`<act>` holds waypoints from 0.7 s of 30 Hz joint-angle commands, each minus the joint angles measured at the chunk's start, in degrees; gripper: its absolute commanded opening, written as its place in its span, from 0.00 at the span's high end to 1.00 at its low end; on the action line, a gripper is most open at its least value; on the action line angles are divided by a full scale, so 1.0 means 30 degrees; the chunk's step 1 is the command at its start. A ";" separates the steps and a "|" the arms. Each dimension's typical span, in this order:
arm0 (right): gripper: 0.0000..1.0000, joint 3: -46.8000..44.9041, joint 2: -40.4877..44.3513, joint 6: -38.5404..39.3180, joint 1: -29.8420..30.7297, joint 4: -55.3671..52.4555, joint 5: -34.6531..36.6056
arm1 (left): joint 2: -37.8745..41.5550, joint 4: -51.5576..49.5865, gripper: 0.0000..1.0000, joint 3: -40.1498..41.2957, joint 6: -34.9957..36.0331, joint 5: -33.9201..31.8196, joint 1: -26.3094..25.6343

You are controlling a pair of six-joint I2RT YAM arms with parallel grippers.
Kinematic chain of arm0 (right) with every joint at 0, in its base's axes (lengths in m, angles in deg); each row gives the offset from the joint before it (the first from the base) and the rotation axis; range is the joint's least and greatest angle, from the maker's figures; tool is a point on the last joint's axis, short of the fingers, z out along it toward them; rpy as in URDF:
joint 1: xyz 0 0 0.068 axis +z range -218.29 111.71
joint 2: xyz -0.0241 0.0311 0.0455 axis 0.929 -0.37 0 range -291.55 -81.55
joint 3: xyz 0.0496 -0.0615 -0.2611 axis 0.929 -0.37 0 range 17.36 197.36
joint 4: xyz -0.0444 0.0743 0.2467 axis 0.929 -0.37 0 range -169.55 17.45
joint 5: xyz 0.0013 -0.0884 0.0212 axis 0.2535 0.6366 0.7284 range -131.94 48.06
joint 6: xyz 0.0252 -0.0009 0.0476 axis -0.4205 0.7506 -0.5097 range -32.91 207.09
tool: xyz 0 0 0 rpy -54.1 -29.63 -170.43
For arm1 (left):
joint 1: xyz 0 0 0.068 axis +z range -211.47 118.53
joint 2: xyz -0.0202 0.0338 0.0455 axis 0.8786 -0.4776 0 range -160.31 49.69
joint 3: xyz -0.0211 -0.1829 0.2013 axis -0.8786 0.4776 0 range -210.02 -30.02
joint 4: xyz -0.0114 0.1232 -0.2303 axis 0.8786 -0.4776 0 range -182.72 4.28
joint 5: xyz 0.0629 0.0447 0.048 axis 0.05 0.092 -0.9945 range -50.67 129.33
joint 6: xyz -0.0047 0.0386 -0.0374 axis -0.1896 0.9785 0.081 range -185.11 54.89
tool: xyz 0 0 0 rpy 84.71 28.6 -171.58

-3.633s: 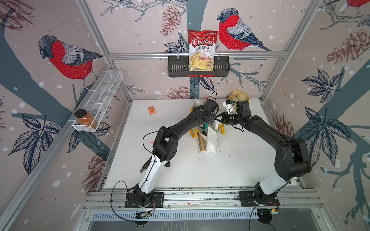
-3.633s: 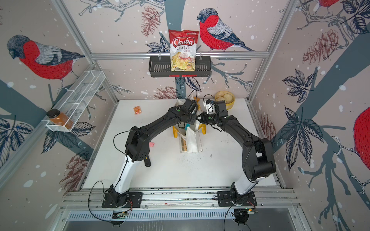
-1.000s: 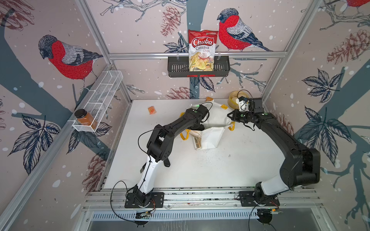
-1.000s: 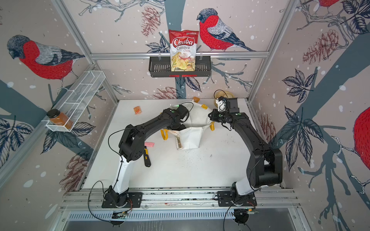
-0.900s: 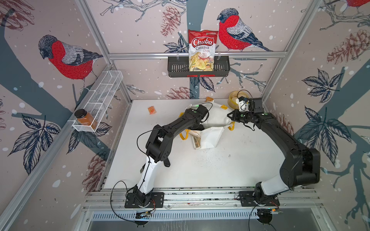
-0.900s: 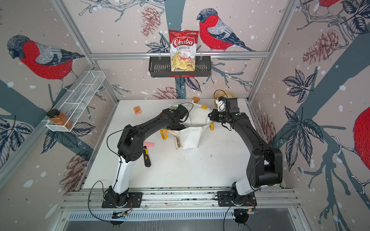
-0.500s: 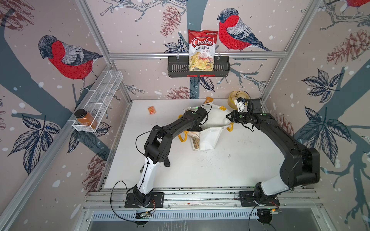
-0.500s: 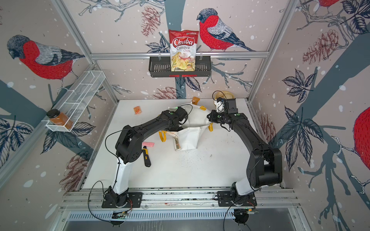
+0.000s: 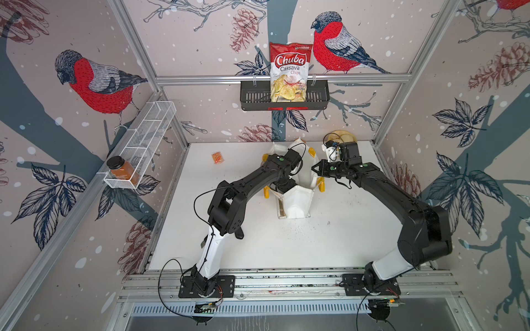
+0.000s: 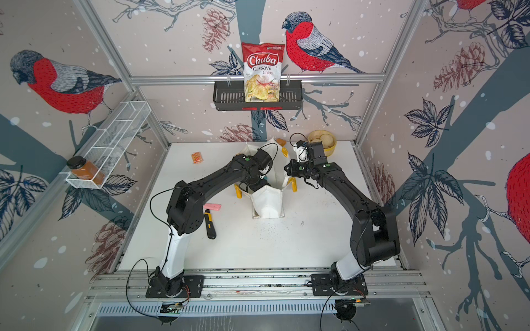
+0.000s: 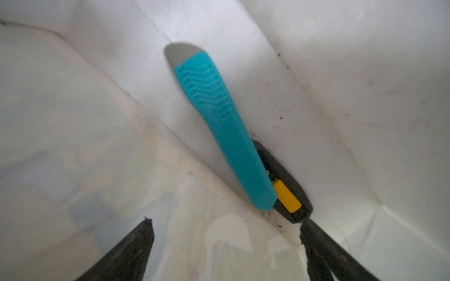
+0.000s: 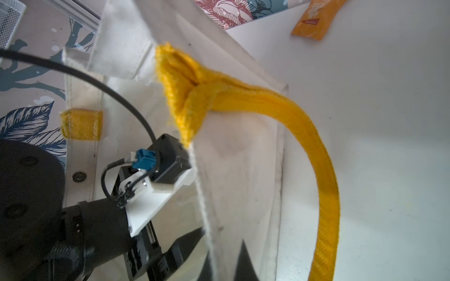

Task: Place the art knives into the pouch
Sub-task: Place the utility knife in the pouch, then pick up the utility knife at the center of the board.

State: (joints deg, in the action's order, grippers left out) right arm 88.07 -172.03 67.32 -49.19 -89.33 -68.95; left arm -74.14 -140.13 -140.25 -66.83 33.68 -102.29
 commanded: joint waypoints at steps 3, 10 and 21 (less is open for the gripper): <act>1.00 -0.0034 -0.0251 -0.0532 0.0123 0.1078 -0.0434 | 0.0644 0.0179 0.06 -0.1163 -0.0668 -0.0052 -0.0313; 1.00 -0.0634 -0.0281 -0.0792 -0.0065 0.1695 -0.0885 | 0.3292 0.1967 0.05 -0.0683 -0.1611 -0.0540 -0.0369; 1.00 -0.0955 -0.0025 -0.0678 -0.0278 0.1578 -0.0842 | 1.0373 1.1609 0.04 0.7042 -0.3806 -0.1425 -0.0339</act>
State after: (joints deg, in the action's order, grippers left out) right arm 85.47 -172.58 65.73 -50.00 -85.87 -70.70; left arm -46.16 -116.64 -122.18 -75.64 31.15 -103.32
